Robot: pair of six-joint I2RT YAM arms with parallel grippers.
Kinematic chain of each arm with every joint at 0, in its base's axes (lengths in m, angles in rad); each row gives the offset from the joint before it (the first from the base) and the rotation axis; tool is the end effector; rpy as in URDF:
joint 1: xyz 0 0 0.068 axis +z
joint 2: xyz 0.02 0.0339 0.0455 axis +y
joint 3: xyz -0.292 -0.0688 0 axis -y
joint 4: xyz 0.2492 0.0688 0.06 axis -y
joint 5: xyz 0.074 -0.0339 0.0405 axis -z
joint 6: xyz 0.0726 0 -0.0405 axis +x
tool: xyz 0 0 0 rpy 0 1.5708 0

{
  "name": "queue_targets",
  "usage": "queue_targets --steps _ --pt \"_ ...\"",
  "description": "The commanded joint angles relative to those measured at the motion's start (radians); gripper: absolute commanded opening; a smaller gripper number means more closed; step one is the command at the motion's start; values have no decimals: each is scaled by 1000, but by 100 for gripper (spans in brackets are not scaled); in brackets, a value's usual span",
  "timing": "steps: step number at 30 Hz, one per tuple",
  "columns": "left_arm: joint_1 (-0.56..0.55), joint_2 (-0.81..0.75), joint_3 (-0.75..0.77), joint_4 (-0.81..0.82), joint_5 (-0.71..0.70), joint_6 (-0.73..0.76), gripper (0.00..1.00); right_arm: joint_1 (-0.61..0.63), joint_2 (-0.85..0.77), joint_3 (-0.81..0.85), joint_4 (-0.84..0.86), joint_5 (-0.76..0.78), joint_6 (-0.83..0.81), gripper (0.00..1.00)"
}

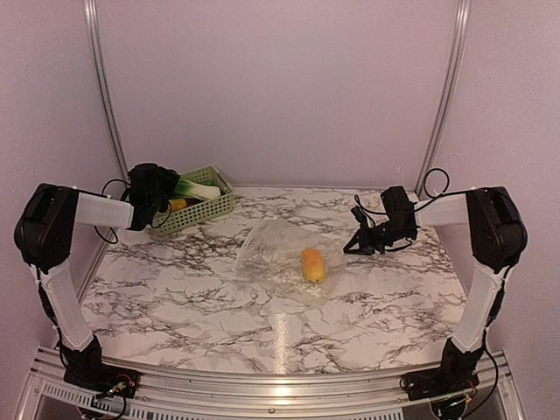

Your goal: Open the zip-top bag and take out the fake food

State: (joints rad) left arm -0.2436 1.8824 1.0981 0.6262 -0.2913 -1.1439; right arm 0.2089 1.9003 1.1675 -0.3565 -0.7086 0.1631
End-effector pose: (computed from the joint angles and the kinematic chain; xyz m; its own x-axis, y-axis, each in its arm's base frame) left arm 0.4612 -0.0931 0.2353 -0.0230 -0.8927 -0.4500 -0.1574 0.4478 -0.8802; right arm 0.3812 0.1291 0.1532 -0.9290 -0.0709 -0.3633 -0.3055 0.7011 0.6443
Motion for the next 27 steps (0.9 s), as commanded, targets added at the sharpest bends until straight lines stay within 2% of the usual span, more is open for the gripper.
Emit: queue_targets --steps 1,3,4,10,18,21,27 --pt "-16 -128 -15 -189 124 101 86 -11 22 45 11 -13 0 0" --pt "-16 -187 -58 -238 128 117 98 -11 23 53 10 -10 3 0" --pt "-15 -201 -75 -251 137 128 99 -11 26 58 9 -8 3 0" --pt "-14 -286 -75 -376 239 226 99 -11 31 77 -7 -9 -5 0" --pt "-41 -251 -70 -434 570 454 99 -4 70 145 -22 -31 -13 0" --pt "-92 -232 -91 -441 610 502 95 -1 83 198 -47 -29 -6 9" --pt "-181 -195 -161 -369 669 456 74 -23 44 211 -102 -7 12 41"
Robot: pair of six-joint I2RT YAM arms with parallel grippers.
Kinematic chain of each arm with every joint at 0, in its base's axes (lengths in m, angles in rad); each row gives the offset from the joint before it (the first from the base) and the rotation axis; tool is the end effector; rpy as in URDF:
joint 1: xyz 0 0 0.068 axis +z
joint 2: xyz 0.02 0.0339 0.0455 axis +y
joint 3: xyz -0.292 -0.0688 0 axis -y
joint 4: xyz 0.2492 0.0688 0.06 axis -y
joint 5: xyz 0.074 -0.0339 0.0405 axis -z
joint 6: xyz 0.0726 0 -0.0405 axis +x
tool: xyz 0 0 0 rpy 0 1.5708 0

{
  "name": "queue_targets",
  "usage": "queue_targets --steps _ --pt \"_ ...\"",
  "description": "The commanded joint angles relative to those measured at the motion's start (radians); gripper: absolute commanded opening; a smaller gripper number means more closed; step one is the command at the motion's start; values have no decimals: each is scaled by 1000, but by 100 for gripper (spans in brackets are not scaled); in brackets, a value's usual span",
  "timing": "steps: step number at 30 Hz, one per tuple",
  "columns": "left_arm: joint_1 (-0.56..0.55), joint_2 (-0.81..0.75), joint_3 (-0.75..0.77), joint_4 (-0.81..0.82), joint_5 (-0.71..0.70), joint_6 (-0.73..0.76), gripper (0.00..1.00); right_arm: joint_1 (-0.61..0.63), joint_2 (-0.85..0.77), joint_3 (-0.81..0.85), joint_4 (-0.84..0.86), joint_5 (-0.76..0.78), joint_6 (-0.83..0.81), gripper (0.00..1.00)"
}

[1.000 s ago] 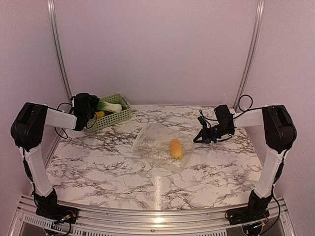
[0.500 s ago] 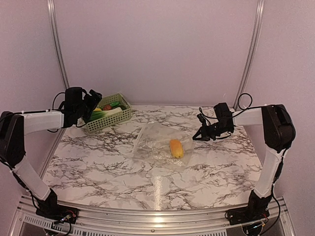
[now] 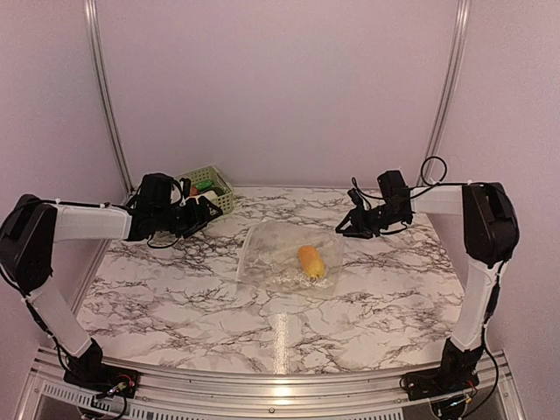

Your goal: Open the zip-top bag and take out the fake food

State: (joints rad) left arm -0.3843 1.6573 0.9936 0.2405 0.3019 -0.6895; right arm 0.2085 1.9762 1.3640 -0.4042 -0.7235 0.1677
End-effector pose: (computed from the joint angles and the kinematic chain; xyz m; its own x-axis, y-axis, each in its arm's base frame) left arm 0.3712 -0.1734 0.2393 -0.6814 -0.3796 -0.6258 0.2279 0.7025 -0.6742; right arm 0.4217 0.1383 0.1785 -0.9029 -0.0632 -0.4251 -0.3503 0.6812 0.6428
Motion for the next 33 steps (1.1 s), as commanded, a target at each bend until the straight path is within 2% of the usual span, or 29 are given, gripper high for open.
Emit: queue_targets --steps 1,5,8,13,21,33 --pt "-50 34 -71 41 83 -14 70 -29 -45 3 -61 6 14 45" --pt "-91 66 -87 79 93 -32 56 -35 -105 -60 -84 0 33 58" --pt "-118 119 -68 104 106 -42 51 -35 -137 -129 -53 -50 64 62" --pt "-148 218 -10 155 140 -72 45 -5 -139 -209 25 -106 127 62" --pt "-215 331 108 224 189 -106 39 78 -41 -161 44 -99 128 48" --pt "-324 491 238 254 233 -150 44 134 75 -90 60 -99 122 28"
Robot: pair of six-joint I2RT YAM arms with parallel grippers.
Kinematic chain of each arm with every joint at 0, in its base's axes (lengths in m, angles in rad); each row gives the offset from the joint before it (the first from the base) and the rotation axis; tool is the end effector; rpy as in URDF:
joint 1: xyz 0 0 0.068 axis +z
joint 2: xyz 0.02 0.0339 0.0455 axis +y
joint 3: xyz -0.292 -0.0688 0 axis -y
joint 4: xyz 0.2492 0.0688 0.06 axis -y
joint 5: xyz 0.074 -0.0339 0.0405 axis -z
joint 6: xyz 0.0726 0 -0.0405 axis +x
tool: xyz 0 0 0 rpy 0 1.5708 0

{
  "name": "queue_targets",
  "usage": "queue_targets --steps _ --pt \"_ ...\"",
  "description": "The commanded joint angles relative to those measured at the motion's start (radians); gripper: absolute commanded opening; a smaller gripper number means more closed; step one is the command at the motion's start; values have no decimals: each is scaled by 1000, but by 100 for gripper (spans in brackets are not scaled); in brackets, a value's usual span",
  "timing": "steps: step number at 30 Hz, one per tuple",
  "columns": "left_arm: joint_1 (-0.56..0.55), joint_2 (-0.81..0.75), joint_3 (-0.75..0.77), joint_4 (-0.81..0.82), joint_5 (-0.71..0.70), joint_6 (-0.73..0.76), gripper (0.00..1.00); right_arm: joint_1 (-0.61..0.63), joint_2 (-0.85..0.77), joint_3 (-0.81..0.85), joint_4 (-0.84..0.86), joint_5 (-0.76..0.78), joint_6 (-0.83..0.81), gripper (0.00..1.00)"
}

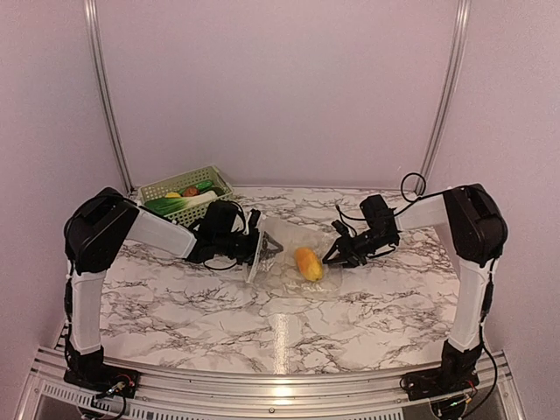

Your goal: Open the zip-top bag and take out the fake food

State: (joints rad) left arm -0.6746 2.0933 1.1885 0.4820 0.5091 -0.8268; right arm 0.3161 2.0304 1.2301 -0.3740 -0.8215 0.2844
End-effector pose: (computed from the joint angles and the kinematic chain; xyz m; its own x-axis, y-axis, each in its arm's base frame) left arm 0.3623 -0.3350 0.1513 -0.8737 -0.1239 -0.4705 0.3687 0.4624 -0.8064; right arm 0.3768 0.1792 0.1243 -0.9763 -0.1183 -0.1812 -0.2152 0.6175 0.7566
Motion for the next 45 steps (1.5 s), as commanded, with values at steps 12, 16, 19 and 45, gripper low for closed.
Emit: queue_targets --steps 12,16,19,45 --pt "-128 156 130 26 32 -53 73 94 48 49 69 -13 32 16" --pt "-144 167 141 21 22 -57 74 124 49 53 95 -32 52 15" --pt "-142 161 129 24 16 -73 70 141 46 61 101 -43 56 12" --pt "140 -310 -243 -114 -78 99 45 -63 -90 -87 59 40 -30 0"
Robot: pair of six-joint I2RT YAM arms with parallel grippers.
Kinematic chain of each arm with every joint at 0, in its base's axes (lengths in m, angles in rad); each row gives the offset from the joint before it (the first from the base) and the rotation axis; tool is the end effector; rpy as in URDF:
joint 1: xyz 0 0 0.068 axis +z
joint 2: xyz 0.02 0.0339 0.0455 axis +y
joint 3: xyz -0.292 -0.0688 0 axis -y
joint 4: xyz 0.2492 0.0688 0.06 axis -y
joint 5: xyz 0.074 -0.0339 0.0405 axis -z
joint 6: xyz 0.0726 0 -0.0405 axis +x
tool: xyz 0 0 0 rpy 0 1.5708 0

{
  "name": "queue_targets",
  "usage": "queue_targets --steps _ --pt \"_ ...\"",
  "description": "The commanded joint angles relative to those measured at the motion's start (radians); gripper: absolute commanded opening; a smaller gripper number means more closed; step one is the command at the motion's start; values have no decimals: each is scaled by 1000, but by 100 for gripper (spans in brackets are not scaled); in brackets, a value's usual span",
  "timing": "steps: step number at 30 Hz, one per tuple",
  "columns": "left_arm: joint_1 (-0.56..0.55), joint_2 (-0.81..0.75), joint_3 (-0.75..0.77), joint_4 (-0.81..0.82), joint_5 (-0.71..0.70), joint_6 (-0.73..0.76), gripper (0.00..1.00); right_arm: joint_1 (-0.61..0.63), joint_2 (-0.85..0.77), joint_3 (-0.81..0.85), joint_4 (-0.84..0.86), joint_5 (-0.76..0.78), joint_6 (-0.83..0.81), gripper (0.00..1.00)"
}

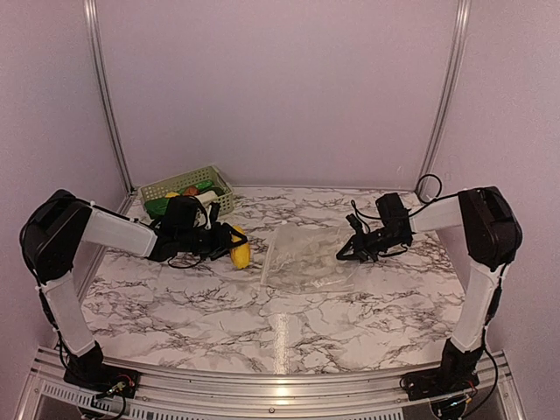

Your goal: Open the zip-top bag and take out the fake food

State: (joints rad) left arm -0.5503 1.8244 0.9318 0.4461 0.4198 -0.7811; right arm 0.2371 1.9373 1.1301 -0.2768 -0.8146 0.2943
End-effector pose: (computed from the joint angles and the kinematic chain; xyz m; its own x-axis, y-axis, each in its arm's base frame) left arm 0.3450 -0.2464 0.1792 -0.8182 -0.2523 -0.5166 0.3025 0.5752 -0.7600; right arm 0.3747 0.1449 0.1382 -0.9649 -0.0284 -0.2612 -0.2216 0.6220 0.7510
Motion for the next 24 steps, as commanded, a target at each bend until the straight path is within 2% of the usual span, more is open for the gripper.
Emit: queue_targets --steps 1,6,12,19,24 --pt "32 -53 27 -93 6 62 45 15 2 15 -44 36 -46 0" --pt "149 -98 129 -183 -32 97 45 11 -6 22 -65 34 -76 0" --pt "284 -55 302 -287 -99 129 47 11 -9 35 -92 38 -103 0" --pt "386 31 434 -322 -199 150 50 11 -19 51 -119 50 -132 0" --pt "438 112 494 -277 -247 80 51 11 -13 69 -141 55 -153 0"
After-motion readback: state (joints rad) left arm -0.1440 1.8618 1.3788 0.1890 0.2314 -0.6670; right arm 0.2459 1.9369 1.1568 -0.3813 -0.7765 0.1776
